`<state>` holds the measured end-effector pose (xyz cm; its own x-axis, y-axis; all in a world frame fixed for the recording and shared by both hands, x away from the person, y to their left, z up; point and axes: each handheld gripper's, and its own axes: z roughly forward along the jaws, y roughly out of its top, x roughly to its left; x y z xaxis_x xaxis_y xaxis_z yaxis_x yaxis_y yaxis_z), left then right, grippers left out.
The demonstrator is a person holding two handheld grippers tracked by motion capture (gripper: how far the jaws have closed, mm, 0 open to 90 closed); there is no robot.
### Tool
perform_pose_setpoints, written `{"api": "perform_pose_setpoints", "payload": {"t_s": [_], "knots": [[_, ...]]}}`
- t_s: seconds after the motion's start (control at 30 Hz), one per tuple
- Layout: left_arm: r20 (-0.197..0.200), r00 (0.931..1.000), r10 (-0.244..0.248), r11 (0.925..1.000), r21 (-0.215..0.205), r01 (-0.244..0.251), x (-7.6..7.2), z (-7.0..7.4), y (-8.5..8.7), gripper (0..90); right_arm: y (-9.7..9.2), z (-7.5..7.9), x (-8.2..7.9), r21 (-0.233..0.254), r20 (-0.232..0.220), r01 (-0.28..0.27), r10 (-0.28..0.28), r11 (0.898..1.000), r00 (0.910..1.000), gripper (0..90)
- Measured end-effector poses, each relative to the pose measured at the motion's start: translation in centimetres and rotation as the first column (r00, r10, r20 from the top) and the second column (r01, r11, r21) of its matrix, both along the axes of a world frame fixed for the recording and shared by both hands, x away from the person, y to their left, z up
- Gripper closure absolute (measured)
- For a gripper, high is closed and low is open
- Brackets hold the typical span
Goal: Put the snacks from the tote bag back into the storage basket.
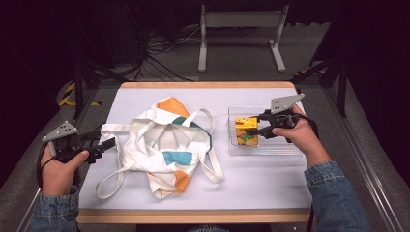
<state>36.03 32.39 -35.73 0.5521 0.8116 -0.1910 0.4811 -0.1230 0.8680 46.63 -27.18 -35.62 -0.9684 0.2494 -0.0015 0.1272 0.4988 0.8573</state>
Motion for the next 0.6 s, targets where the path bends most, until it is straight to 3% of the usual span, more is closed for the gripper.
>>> {"api": "perform_pose_setpoints", "payload": {"t_s": [0.6], "knots": [[-0.005,0.9999,-0.012,0.9999,0.005,0.012,0.32,-0.18,-0.29,24.0,0.86,-1.01,0.17,-0.109,-0.037,-0.034,0.030,0.993,0.9989,50.1]]}}
